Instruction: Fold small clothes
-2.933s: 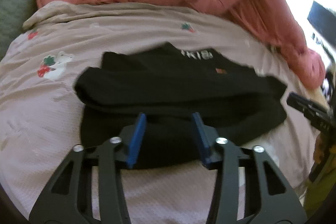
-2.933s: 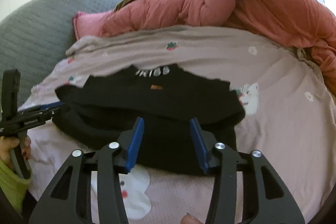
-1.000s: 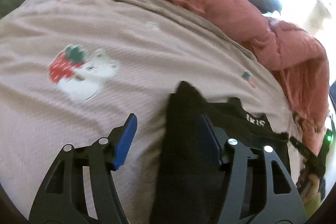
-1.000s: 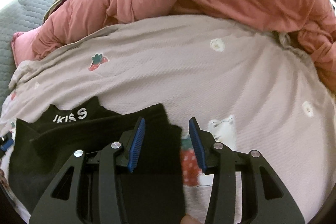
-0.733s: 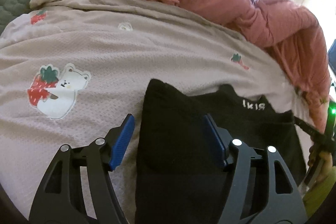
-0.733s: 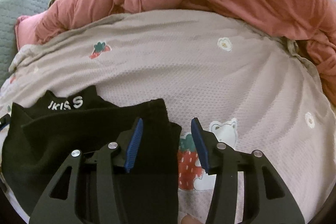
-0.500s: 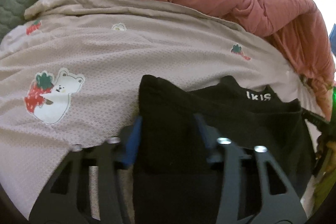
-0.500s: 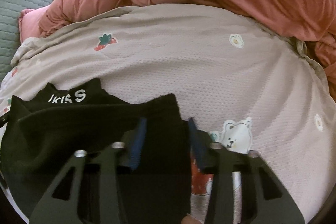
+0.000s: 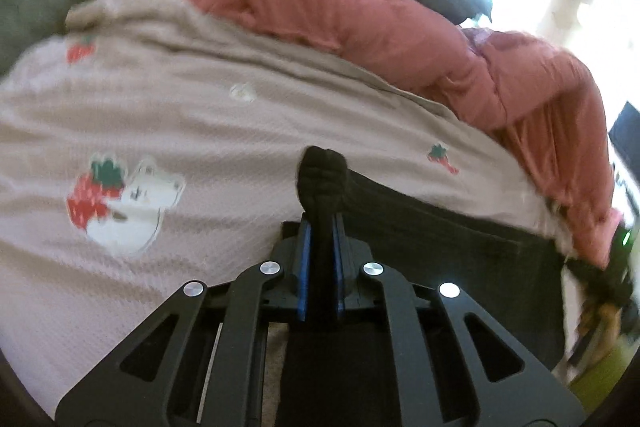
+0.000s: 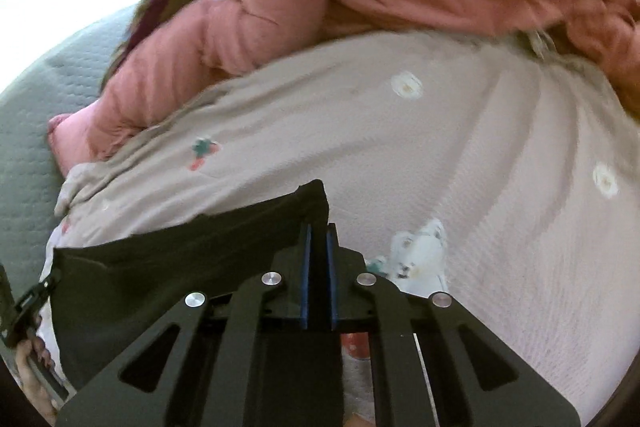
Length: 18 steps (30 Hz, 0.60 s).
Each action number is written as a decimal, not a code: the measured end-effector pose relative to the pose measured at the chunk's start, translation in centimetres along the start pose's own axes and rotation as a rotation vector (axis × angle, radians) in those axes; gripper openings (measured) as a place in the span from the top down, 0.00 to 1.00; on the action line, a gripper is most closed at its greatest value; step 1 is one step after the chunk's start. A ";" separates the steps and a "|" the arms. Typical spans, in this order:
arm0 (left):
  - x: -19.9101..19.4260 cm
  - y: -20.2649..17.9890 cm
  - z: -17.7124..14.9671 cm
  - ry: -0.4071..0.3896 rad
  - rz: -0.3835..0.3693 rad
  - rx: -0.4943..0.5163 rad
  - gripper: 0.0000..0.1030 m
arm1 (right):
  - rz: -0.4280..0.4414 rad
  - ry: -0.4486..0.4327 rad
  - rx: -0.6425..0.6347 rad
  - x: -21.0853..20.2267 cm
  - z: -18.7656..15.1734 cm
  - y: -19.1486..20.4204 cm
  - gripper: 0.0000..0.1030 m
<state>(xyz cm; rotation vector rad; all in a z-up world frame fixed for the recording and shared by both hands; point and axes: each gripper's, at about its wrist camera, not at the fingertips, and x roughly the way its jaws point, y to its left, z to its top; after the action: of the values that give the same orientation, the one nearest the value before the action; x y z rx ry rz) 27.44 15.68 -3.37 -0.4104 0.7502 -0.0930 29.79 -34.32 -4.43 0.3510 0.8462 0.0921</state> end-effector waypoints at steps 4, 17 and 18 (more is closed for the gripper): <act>2.4 2.0 -1.2 0.075 0.023 -0.076 0.96 | -0.061 0.065 -0.014 2.5 -1.5 0.1 0.94; 0.9 1.1 -1.2 0.054 0.123 -0.020 0.84 | -0.146 0.007 -0.081 -0.1 -2.2 0.3 0.77; 0.6 1.0 -1.2 0.051 0.128 -0.016 0.83 | -0.145 0.001 -0.087 -0.7 -2.4 0.4 0.77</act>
<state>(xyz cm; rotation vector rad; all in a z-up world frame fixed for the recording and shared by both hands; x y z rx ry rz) 27.00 16.05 -4.88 -0.3751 0.8259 0.0228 27.53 -33.45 -5.28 0.2072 0.8639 -0.0061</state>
